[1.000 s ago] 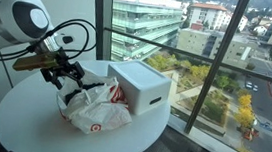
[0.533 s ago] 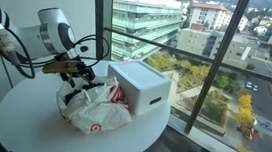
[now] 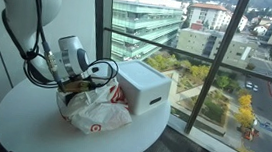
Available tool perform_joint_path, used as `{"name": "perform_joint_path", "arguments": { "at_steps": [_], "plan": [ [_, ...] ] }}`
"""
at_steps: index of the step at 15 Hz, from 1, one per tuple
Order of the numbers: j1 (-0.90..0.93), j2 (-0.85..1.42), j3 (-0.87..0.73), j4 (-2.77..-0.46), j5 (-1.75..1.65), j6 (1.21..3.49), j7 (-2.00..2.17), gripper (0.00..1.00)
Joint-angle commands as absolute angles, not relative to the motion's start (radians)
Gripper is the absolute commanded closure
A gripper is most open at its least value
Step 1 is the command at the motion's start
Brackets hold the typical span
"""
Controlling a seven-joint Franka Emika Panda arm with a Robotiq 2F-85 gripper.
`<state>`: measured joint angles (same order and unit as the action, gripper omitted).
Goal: Pick up all the items from the plastic and put them on the table one by one
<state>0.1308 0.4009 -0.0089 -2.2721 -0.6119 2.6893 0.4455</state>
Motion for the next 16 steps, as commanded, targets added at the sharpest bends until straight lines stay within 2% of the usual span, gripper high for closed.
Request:
{"name": "perform_joint_path", "arguments": {
  "at_steps": [1, 10, 11, 12, 13, 16],
  "plan": [
    [0.179, 0.468, -0.06, -2.243, -0.572, 2.736, 0.437, 0.27],
    [0.267, 0.356, -0.137, -2.334, -0.514, 2.716, 0.503, 0.93],
    [0.282, 0.335, -0.149, -2.343, -0.52, 2.697, 0.53, 0.97],
    [0.295, 0.293, -0.15, -2.361, -0.515, 2.664, 0.55, 0.93],
    [0.308, 0.249, -0.148, -2.379, -0.514, 2.628, 0.572, 0.96],
    [0.346, 0.095, -0.121, -2.407, -0.581, 2.473, 0.701, 0.95]
  ]
}}
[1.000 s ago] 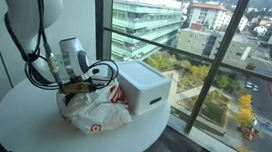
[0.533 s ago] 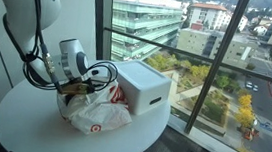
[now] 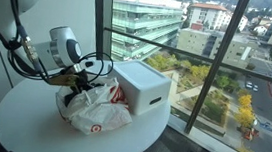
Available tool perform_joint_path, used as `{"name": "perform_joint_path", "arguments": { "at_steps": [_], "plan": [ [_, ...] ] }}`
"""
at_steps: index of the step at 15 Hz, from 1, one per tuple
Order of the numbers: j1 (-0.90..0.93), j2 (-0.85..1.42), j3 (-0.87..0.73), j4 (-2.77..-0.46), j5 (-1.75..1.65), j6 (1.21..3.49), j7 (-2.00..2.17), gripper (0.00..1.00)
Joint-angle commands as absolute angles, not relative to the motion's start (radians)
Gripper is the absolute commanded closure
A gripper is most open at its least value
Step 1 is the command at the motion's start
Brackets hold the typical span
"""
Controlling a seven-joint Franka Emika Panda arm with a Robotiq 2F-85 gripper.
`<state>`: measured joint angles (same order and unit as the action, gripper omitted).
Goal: Pick up all the items from the plastic and put them on the table one by one
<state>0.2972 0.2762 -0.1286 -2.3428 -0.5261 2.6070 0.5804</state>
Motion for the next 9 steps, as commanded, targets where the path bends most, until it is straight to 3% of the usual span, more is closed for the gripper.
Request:
{"name": "perform_joint_path", "arguments": {
  "at_steps": [1, 9],
  "plan": [
    [0.348, 0.047, -0.097, -2.407, -0.622, 2.405, 0.761, 0.95],
    [0.318, -0.312, 0.246, -2.375, -0.798, 2.003, 1.052, 0.95]
  ]
}}
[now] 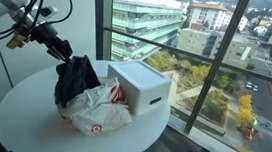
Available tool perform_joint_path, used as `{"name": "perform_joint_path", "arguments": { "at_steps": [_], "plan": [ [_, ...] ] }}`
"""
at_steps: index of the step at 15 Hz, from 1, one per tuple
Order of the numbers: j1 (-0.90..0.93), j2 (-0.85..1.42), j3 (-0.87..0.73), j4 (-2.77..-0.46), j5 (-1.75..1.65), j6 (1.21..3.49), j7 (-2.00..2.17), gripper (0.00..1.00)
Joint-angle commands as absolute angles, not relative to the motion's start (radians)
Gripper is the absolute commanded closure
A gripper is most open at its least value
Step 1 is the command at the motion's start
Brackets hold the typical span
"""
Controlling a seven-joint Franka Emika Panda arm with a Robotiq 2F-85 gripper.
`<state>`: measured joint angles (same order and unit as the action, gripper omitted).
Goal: Pick up all the items from the plastic and put them on the table one by one
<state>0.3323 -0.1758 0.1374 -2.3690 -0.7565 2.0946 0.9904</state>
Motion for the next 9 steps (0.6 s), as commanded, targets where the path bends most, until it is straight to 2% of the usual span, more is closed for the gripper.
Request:
{"name": "perform_joint_path", "arguments": {
  "at_steps": [1, 5, 9],
  "plan": [
    [0.323, -0.349, 0.284, -2.363, -0.803, 1.979, 1.055, 0.95],
    [0.361, -0.434, 0.439, -2.279, -0.812, 1.909, 1.012, 0.95],
    [0.375, -0.314, 0.589, -2.136, -0.885, 1.963, 1.015, 0.95]
  ]
}}
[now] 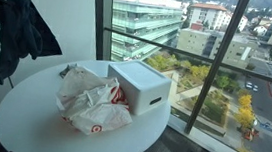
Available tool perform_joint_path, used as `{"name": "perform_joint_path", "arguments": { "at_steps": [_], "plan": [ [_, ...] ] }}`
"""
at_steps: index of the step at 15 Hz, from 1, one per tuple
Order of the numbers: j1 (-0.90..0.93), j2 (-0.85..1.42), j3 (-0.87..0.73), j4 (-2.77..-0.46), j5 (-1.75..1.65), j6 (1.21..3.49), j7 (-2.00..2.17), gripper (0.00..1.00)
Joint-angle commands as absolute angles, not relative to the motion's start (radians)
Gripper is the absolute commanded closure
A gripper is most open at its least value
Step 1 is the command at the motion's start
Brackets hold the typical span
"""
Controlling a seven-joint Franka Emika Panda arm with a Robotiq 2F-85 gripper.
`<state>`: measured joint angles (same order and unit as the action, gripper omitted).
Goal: Pick up all the items from the plastic and put them on the table one by one
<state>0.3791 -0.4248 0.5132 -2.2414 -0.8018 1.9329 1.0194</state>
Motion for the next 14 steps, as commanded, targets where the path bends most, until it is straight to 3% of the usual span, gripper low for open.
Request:
{"name": "perform_joint_path", "arguments": {
  "at_steps": [1, 7, 13, 14],
  "plan": [
    [0.369, -0.28, 0.609, -2.136, -0.924, 2.015, 1.023, 0.95],
    [0.348, 0.048, 0.572, -2.165, -1.107, 2.285, 1.068, 0.95],
    [0.39, 0.346, 0.43, -2.12, -1.018, 2.431, 0.954, 0.95],
    [0.395, 0.36, 0.416, -2.113, -1.005, 2.442, 0.938, 0.56]
  ]
}}
